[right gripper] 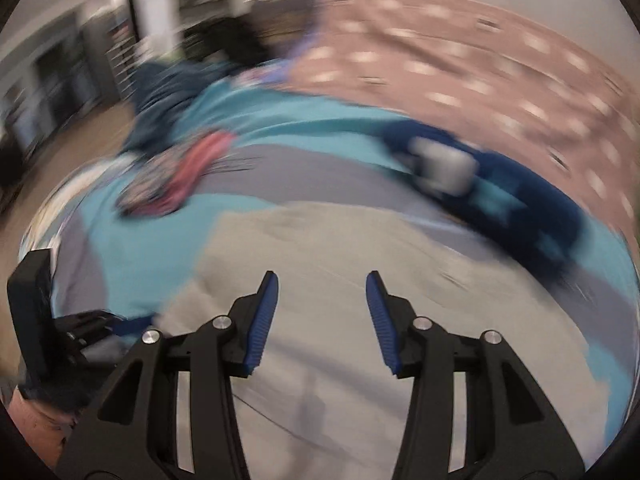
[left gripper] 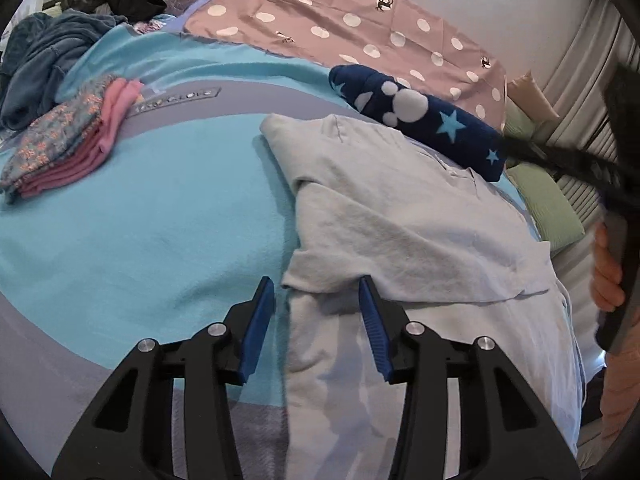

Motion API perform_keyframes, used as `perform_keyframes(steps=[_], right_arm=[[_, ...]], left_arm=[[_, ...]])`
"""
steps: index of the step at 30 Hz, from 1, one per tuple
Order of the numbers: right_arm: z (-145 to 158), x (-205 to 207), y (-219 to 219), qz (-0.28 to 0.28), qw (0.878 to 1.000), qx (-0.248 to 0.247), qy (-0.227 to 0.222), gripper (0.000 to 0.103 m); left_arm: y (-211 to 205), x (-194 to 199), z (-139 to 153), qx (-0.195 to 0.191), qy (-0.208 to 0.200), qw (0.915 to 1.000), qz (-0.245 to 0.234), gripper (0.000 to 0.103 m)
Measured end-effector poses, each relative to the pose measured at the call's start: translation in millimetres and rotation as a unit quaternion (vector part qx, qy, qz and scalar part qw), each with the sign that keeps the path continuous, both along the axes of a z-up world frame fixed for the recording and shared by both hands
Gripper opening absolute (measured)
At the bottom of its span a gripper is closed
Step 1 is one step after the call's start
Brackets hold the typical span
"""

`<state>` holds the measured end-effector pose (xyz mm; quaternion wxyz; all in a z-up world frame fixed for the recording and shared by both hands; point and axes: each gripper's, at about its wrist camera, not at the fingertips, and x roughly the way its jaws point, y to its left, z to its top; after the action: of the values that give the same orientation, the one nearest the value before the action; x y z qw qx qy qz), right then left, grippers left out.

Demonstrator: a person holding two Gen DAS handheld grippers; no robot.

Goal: Fold small clothes

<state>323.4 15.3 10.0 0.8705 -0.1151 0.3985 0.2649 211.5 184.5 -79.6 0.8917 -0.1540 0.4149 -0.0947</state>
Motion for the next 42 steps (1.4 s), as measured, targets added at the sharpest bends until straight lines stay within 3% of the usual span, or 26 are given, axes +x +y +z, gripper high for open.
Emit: perform_keyframes(steps=[4, 9, 12, 13, 14, 15, 16, 18, 21, 24, 25, 28, 31, 36, 40, 42], right_arm=[[-18.3, 26.6, 83.8, 0.045, 0.998, -0.024, 0.035, 0.045], [-36.5, 41.3, 137.4, 0.067, 0.993, -0.093, 0.028, 0.046], [-53.6, 45.3, 159.5, 0.077, 0.988, -0.132, 0.033, 0.046], [-60.3, 49.3, 164.7, 0.076, 0.986, -0.143, 0.035, 0.045], [-65.6, 52.0, 167.4, 0.074, 0.985, -0.152, 0.035, 0.027], [-70.8, 55.3, 170.5, 0.068, 0.984, -0.161, 0.032, 0.010], [-75.1, 59.9, 172.1, 0.057, 0.984, -0.168, 0.031, 0.002], [-76.0, 67.5, 173.3, 0.040, 0.987, -0.150, 0.032, 0.003], [-69.5, 79.6, 168.0, 0.006, 0.992, -0.123, 0.021, 0.002], [-70.7, 95.4, 159.3, -0.007, 0.995, -0.090, 0.038, 0.002], [-71.7, 97.2, 157.5, -0.006, 0.996, -0.084, 0.039, 0.001], [-76.9, 106.6, 155.3, 0.001, 0.998, -0.047, 0.049, 0.000], [-69.8, 107.9, 136.1, -0.043, 0.997, -0.013, 0.059, 0.024], [-40.9, 61.2, 76.8, -0.037, 0.999, 0.013, 0.027, 0.023], [-36.7, -0.2, 10.9, -0.028, 0.998, 0.028, 0.046, 0.023], [-43.4, -20.9, -14.1, -0.033, 0.997, 0.033, 0.061, 0.025]], left_arm=[[6.7, 1.5, -1.1, -0.034, -0.004, 0.9994, -0.004, 0.047], [29.4, -1.8, -4.1, -0.105, -0.012, 0.9944, -0.003, 0.052], [31.4, 10.0, -5.0, -0.105, -0.011, 0.9944, -0.004, 0.052], [30.4, 14.8, -7.2, -0.107, -0.007, 0.9942, -0.010, 0.046], [29.5, 18.1, -10.5, -0.112, -0.001, 0.9936, -0.017, 0.025], [28.9, 21.7, -15.2, -0.122, 0.009, 0.9921, -0.026, 0.016], [30.1, 22.4, -17.5, -0.130, 0.013, 0.9910, -0.029, 0.012], [33.4, 19.5, -17.0, -0.139, 0.006, 0.9899, -0.027, 0.010], [29.5, 7.4, -10.3, -0.104, -0.010, 0.9943, -0.022, 0.010], [25.0, -8.0, -2.3, -0.069, -0.029, 0.9971, -0.013, 0.008], [25.6, -10.3, -1.0, -0.066, -0.033, 0.9972, -0.011, 0.004], [29.2, -8.5, -7.9, -0.078, -0.016, 0.9968, -0.009, 0.003], [36.3, -8.5, -13.0, -0.107, -0.008, 0.9942, -0.007, 0.004], [35.6, -18.6, -3.7, -0.099, -0.037, 0.9944, -0.005, 0.005], [26.8, -27.3, 8.7, -0.094, -0.078, 0.9918, -0.037, 0.006], [25.2, -23.3, 7.4, -0.091, -0.076, 0.9917, -0.051, 0.009]])
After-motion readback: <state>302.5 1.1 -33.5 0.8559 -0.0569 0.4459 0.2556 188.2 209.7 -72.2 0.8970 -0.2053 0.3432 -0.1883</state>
